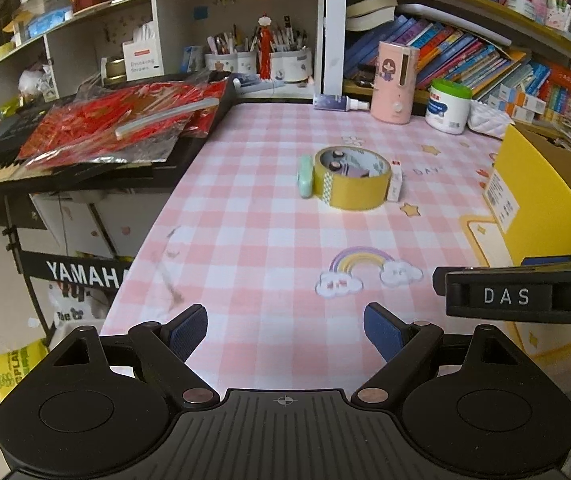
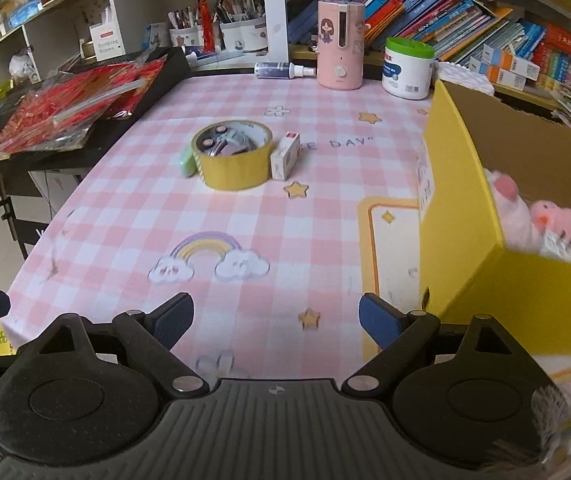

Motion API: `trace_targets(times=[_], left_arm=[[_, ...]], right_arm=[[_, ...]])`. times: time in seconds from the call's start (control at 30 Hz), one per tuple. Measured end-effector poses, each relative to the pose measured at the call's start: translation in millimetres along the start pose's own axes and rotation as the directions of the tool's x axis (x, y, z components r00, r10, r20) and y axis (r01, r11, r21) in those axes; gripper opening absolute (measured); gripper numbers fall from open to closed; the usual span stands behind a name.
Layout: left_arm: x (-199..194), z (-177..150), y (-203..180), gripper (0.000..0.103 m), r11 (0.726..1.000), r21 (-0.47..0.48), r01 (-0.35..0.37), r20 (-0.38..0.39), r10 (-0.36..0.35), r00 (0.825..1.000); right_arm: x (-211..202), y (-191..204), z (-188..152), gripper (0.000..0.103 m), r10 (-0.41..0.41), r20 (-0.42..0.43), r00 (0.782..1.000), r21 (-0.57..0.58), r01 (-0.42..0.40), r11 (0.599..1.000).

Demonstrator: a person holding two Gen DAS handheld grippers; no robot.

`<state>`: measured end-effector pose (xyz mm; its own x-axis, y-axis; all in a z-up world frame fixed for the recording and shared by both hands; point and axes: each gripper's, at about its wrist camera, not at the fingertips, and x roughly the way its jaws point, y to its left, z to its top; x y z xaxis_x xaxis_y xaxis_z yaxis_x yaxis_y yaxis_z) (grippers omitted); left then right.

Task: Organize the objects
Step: 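Move the left tool to the yellow tape roll while the right tool approaches the small white box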

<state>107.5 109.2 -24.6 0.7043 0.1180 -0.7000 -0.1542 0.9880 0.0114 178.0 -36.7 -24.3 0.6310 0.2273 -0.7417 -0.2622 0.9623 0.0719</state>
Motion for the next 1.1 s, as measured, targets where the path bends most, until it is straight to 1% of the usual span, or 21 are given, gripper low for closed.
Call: trace_targets(times=[0.4,1.0,1.1], left_arm=[[34.6,38.2,-12.2,0.088,1.0,0.022,-0.001,0.004,0.001,1.0],[82.5,81.5,-23.0,0.088,0.999,0.038,0.02,0.011,-0.02,1.0],[93.2,86.1,-28.1,0.093,0.998,0.053,0.025,0.005,-0.025,1.0]], right_arm=[[32.1,-11.0,47.2,0.09,0.029,0.025,0.999,-0.001,-0.029,1.0],[66.0,-31.4,101.1,0.09,0.027,0.074,0.997,0.031,-0.029,0.999],[72.3,-33.3,105.9,0.09,0.028,0.067,0.997,0.032,-0.03,0.999]])
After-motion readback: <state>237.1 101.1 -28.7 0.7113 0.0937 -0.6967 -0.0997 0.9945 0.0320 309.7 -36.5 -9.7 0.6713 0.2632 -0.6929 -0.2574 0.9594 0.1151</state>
